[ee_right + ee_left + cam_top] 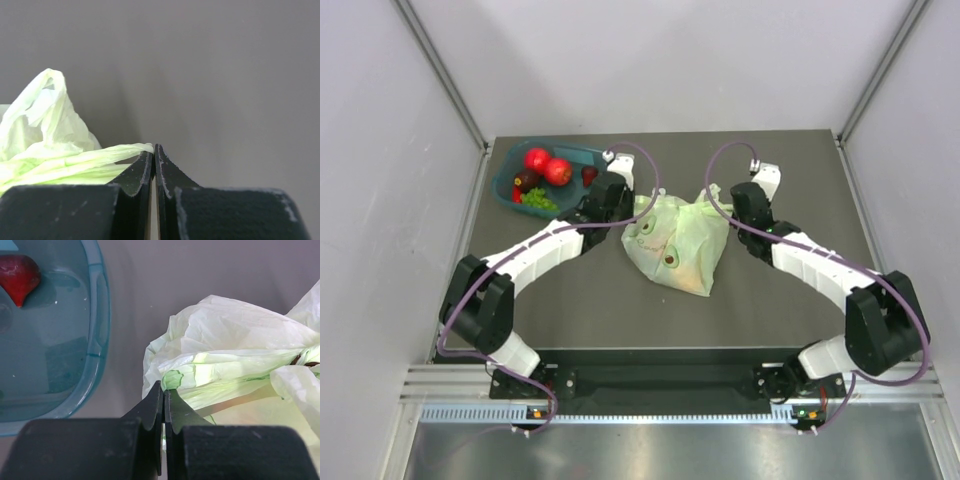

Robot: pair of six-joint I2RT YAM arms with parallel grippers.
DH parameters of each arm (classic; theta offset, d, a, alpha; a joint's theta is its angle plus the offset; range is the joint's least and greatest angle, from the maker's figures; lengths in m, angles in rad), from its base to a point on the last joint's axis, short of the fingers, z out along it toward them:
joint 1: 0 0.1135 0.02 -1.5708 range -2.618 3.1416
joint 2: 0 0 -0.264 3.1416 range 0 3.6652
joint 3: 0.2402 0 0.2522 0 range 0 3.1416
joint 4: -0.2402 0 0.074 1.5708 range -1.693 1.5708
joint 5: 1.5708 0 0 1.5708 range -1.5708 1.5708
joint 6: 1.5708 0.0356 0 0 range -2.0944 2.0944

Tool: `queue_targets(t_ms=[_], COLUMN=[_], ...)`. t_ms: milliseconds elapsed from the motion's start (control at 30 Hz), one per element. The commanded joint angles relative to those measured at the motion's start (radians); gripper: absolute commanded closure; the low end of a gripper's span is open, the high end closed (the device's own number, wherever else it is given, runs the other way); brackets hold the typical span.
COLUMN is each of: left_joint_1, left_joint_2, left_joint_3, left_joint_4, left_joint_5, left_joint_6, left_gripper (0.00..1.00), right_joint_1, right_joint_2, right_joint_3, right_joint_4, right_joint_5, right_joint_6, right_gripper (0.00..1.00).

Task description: Place the fake fruits into the plastic bag and tie a complex knot

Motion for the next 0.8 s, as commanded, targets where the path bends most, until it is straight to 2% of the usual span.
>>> queue_targets(t_ms=[0,33,167,433,600,767], left_joint_1=[0.082,0.082,0.085,0.091,0.091,0.092], left_joint_2=[-0.07,-0.071,-0.059,-0.019,-0.002,0.067], left_joint_3=[0.039,0.056,0.165,0.36,0.403,0.412], left_joint_4=[-0.079,-0.087,-0.13,-0.225,-0.231,-0.152], left_joint_5=[-0.172,-0.138,-0.066,-0.141,-0.162,-0.135], left_joint_6=[0.099,0.1,0.082,0.071,0.071,0.081], left_gripper=[1.0,1.0,1.0,1.0,1.0,1.0], right_joint_1=[-0.083,-0.078,-0.073,-0.118,-0.156,-0.201], right_joint_2=[-0.082,-0.093,-0.086,-0.001,0.086,0.181], right_joint_3=[0.016,0.033,0.174,0.399,0.533,0.619], right_joint_4=[-0.092,-0.091,-0.135,-0.187,-0.22,-0.229], right_joint_5=[0.137,0.071,-0.029,-0.13,-0.188,-0.239], right_joint_6=[-0.105,-0.126,-0.139,-0.171,-0.185,-0.175], right_gripper=[1.0,1.0,1.0,1.0,1.0,1.0])
